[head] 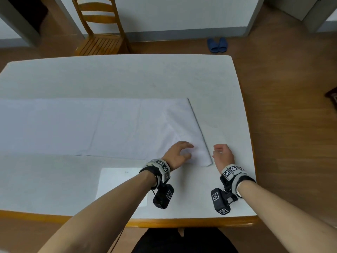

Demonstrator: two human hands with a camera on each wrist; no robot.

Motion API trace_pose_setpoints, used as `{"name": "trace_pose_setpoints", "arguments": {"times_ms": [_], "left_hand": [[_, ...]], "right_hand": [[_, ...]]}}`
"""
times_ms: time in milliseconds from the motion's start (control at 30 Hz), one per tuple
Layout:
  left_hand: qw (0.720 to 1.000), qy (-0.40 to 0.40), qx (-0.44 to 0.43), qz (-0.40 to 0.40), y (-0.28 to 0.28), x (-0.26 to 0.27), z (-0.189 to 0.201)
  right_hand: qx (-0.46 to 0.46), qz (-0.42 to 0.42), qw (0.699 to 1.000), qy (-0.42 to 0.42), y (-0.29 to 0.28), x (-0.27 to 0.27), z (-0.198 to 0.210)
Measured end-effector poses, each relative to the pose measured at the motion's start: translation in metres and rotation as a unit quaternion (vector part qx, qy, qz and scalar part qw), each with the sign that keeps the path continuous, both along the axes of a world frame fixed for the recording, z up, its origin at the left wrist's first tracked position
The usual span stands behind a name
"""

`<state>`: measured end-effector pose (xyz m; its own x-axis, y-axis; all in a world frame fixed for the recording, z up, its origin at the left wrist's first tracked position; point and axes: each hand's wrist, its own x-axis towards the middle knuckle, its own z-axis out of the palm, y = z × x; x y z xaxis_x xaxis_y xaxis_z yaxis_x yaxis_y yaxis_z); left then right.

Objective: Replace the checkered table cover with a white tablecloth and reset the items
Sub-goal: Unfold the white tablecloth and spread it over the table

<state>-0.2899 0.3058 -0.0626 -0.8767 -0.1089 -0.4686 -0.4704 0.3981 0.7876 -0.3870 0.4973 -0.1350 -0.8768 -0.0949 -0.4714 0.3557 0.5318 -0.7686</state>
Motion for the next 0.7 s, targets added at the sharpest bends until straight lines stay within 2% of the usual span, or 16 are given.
{"name": "trace_pose_setpoints", "arguments": {"times_ms": [100, 200, 300, 400, 467, 600, 667, 700], "left_hand": [[0.997, 0.019, -0.042, 0.058, -0.015, 0.015, -0.010], [0.992, -0.002, -0.110, 0.059, -0.046, 0.031, -0.029], [0.988, -0.033, -0.147, 0.028, -0.072, 0.043, -0.048], [0.979, -0.026, -0.200, -0.023, -0.079, 0.052, -0.058], [0.970, -0.015, -0.240, -0.044, -0.077, 0.055, -0.063], [0.953, 0.005, -0.293, -0.074, -0.072, 0.053, -0.066], [0.941, -0.007, -0.322, -0.106, -0.069, 0.052, -0.063], [0.936, -0.015, -0.332, -0.116, -0.068, 0.051, -0.062]], "right_hand": [[0.007, 0.000, 0.999, 0.040, -0.011, 0.002, 0.015], [0.021, 0.046, 0.996, 0.078, -0.035, 0.011, 0.025], [0.070, 0.154, 0.982, 0.086, -0.063, 0.025, 0.021], [0.200, 0.274, 0.936, 0.096, -0.083, 0.038, 0.011], [0.259, 0.283, 0.916, 0.120, -0.091, 0.040, 0.006], [0.298, 0.298, 0.899, 0.122, -0.098, 0.024, 0.007], [0.297, 0.303, 0.899, 0.108, -0.093, 0.014, 0.015], [0.285, 0.284, 0.910, 0.103, -0.088, 0.009, 0.020]]}}
